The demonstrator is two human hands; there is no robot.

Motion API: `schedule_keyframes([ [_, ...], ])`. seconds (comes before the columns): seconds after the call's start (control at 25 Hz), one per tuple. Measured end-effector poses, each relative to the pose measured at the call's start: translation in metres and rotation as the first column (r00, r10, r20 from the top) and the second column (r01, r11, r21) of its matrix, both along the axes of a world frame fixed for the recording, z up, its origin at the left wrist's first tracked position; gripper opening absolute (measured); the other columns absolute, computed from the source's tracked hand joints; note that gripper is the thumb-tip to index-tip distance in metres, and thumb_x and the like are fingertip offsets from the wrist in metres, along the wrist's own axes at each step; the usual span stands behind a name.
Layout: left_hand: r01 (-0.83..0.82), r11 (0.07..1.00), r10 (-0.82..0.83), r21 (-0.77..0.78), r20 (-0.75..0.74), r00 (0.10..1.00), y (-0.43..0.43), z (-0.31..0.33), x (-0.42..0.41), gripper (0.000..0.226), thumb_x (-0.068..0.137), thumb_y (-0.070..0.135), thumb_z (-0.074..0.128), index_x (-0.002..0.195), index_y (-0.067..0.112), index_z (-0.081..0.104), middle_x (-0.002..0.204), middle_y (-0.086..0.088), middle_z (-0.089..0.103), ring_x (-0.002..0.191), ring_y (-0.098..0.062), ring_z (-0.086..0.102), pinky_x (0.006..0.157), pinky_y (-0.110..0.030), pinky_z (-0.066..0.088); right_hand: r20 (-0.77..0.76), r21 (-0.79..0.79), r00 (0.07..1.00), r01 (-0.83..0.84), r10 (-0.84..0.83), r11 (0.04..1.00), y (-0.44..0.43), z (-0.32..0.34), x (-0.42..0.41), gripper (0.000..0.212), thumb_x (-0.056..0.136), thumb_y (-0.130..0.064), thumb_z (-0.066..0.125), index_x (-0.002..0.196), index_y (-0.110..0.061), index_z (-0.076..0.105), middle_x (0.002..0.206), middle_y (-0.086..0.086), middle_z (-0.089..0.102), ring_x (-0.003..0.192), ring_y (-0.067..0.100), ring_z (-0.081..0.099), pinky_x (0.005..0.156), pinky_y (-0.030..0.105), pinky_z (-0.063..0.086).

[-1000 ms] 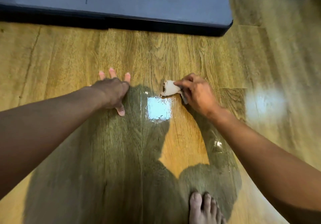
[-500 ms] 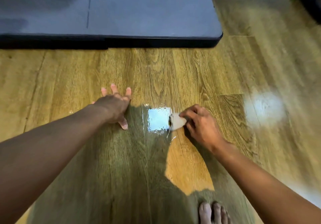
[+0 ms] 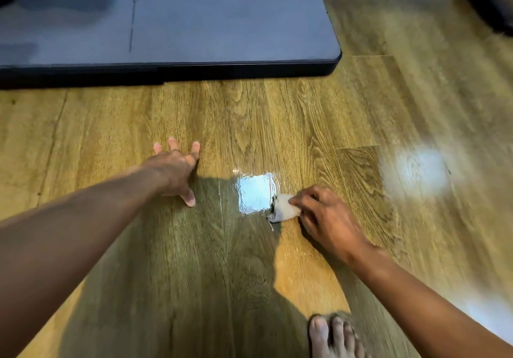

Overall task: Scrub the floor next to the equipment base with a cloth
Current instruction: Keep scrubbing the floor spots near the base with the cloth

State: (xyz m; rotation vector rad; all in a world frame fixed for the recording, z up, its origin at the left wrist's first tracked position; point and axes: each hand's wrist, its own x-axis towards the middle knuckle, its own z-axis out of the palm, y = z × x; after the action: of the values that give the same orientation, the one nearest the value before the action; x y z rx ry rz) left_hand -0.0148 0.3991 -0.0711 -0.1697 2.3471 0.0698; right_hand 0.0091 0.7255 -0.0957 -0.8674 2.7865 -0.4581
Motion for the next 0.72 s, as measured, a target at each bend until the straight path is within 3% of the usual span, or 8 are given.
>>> schedule_keyframes([
  [0.12,0.015,1.0,-0.015,-0.002,-0.06,0.998,0.015,0.002,-0.012,0.122,0.065,0.062,0.074,0.152,0.022,-0.002,0.157,-0.021,0.003,0.142,-0.042,0.013,0.114,-0.052,0.023,0.006,-0.047,0.989,-0.144,0.145,0.988,0.023,-0.004,0.04,0.03,0.079,-0.011,0.067,0.107,-0.019,0.065,0.104,0.004,0.058,0.093,0.021,0.056,0.084,0.033,0.048],
  [0.24,-0.006,0.999,0.008,0.047,-0.055,0.998,0.043,-0.001,-0.026,0.129,0.063,0.058,0.078,0.149,0.035,-0.016,0.156,-0.016,-0.019,0.141,-0.047,-0.005,0.113,-0.056,0.015,0.012,-0.104,0.975,-0.22,0.223,0.97,0.031,-0.003,0.022,0.03,0.081,-0.011,0.067,0.109,-0.02,0.066,0.105,0.004,0.06,0.091,0.019,0.057,0.079,0.033,0.051],
  [0.4,-0.077,0.996,0.077,0.053,-0.007,0.997,0.058,-0.001,-0.041,0.14,0.056,0.054,0.084,0.144,0.041,-0.024,0.152,-0.018,-0.029,0.137,-0.054,-0.011,0.111,-0.062,0.015,-0.018,-0.074,1.0,0.007,-0.008,0.997,-0.005,-0.005,-0.069,0.031,0.089,-0.011,0.056,0.119,-0.015,0.061,0.112,0.007,0.058,0.1,0.021,0.056,0.087,0.037,0.051],
  [0.52,-0.101,0.992,0.102,0.071,-0.01,0.995,0.057,0.0,-0.04,0.141,0.054,0.05,0.086,0.143,0.044,-0.024,0.151,-0.016,-0.031,0.137,-0.052,-0.015,0.108,-0.067,0.021,-0.008,-0.045,0.997,0.075,-0.076,0.996,-0.009,-0.007,-0.078,0.03,0.092,-0.013,0.052,0.121,-0.016,0.058,0.116,0.006,0.054,0.098,0.017,0.055,0.086,0.034,0.054],
  [0.6,-0.11,0.989,0.112,0.095,-0.01,0.994,0.059,0.0,-0.039,0.142,0.054,0.046,0.086,0.142,0.044,-0.025,0.15,-0.017,-0.032,0.136,-0.052,-0.016,0.105,-0.069,0.023,0.014,-0.029,0.997,-0.078,0.078,0.997,0.004,0.0,-0.05,0.027,0.092,-0.019,0.05,0.117,-0.02,0.058,0.115,0.004,0.054,0.093,0.013,0.054,0.077,0.03,0.056],
  [0.72,-0.104,0.989,0.107,0.106,-0.03,0.994,0.057,-0.006,-0.04,0.142,0.055,0.044,0.087,0.141,0.043,-0.026,0.15,-0.019,-0.031,0.136,-0.054,-0.015,0.103,-0.071,0.023,0.05,-0.007,0.943,-0.33,0.33,0.944,0.016,0.007,-0.062,0.027,0.09,-0.021,0.047,0.115,-0.023,0.057,0.112,0.003,0.058,0.093,0.015,0.058,0.079,0.027,0.054],
])
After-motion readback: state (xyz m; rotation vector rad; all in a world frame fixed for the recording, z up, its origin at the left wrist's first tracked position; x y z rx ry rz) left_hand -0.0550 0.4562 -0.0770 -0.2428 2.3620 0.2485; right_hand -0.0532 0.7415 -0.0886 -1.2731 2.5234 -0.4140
